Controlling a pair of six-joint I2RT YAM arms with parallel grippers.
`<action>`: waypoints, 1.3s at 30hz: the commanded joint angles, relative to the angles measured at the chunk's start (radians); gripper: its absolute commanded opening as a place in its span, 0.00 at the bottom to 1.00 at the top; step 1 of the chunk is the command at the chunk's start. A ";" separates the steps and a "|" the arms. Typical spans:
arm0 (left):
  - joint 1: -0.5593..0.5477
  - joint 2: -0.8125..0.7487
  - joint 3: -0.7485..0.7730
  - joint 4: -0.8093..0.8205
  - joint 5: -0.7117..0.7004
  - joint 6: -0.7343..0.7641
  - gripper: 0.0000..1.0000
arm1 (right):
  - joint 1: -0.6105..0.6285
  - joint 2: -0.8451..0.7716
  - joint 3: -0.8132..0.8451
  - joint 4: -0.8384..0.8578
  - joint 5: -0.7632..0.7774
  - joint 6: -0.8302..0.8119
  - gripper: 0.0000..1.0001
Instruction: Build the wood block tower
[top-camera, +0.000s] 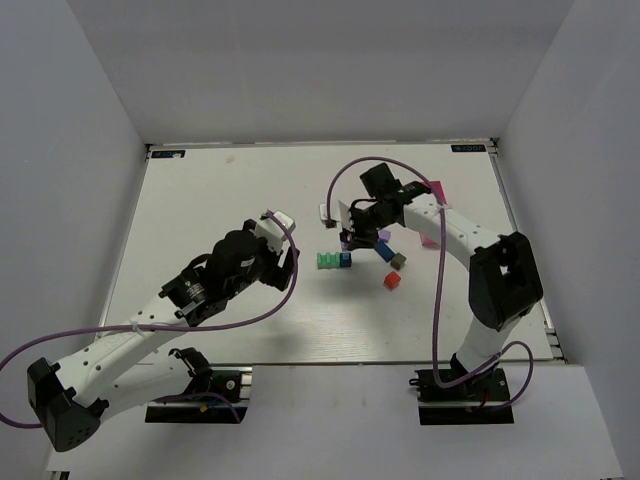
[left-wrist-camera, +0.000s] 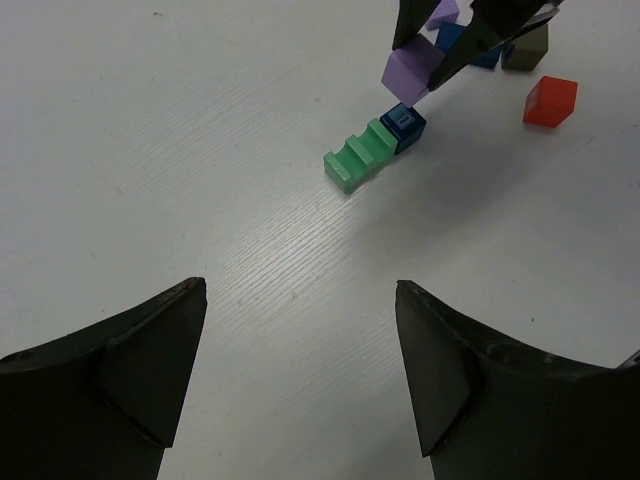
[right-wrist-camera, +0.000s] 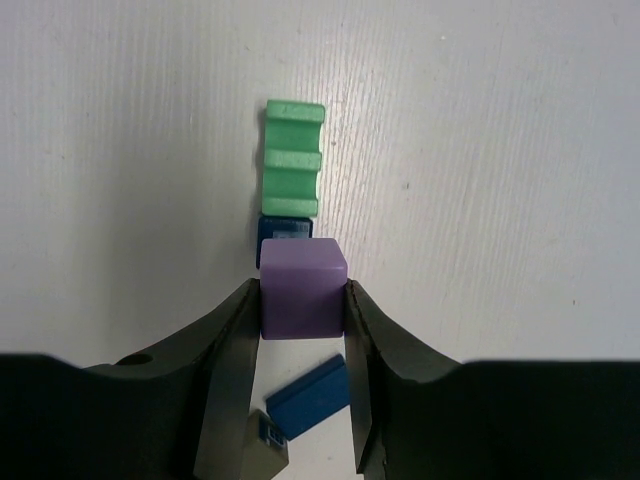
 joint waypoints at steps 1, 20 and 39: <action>0.005 -0.021 -0.002 0.014 -0.017 0.004 0.86 | 0.034 0.046 0.075 -0.044 0.016 0.040 0.00; 0.005 -0.052 -0.002 0.014 -0.017 0.013 0.86 | 0.158 0.154 0.173 -0.020 0.128 0.221 0.00; 0.005 -0.052 -0.002 0.014 -0.017 0.013 0.86 | 0.192 0.201 0.178 0.060 0.165 0.307 0.00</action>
